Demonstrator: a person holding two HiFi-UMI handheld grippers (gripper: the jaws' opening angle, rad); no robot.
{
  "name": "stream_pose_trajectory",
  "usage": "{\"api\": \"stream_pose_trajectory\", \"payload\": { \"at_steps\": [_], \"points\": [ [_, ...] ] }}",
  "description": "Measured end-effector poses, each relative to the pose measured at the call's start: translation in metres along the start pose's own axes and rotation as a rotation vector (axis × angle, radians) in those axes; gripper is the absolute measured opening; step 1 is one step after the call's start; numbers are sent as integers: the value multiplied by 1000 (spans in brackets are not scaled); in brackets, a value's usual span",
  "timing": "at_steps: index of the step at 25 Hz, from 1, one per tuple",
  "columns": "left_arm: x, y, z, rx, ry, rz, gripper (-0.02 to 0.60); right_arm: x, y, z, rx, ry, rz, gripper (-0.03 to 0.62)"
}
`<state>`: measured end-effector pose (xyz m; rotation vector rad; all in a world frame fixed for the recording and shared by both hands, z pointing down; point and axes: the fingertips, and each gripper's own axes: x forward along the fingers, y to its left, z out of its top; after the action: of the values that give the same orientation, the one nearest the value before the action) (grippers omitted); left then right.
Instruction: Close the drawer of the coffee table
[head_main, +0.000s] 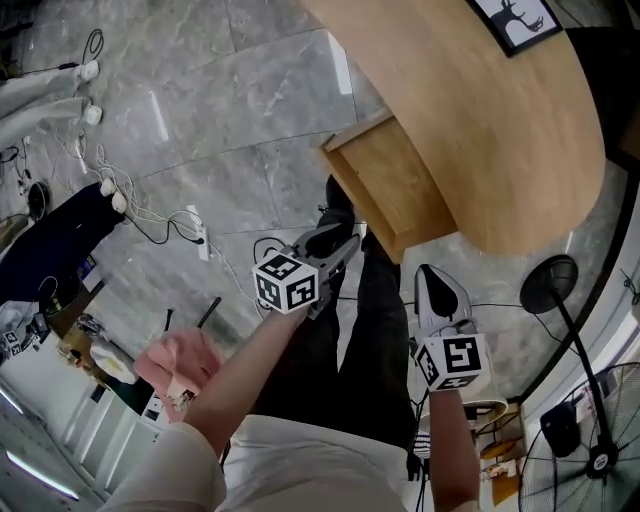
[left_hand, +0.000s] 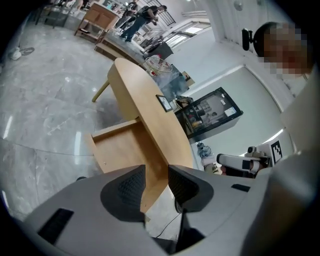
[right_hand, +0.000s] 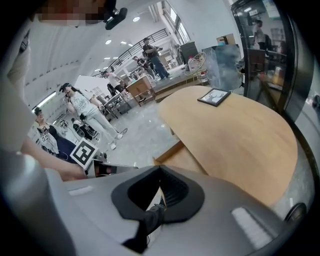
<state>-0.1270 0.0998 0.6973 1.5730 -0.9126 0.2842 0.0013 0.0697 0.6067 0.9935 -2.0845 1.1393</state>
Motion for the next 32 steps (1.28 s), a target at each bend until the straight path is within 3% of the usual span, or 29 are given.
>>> {"api": "stream_pose_trajectory", "payload": {
  "at_steps": [10, 14, 24, 32],
  "points": [
    [51, 73, -40, -173, 30, 59, 196, 49, -20, -36, 58, 25, 9, 11],
    [72, 94, -49, -247, 31, 78, 254, 62, -28, -41, 74, 25, 11, 11],
    [115, 114, -54, -369, 4, 107, 353, 81, -42, -53, 122, 26, 9, 11],
    [136, 121, -59, -413, -5, 141, 371, 90, -54, -61, 149, 26, 6, 11]
  ]
}}
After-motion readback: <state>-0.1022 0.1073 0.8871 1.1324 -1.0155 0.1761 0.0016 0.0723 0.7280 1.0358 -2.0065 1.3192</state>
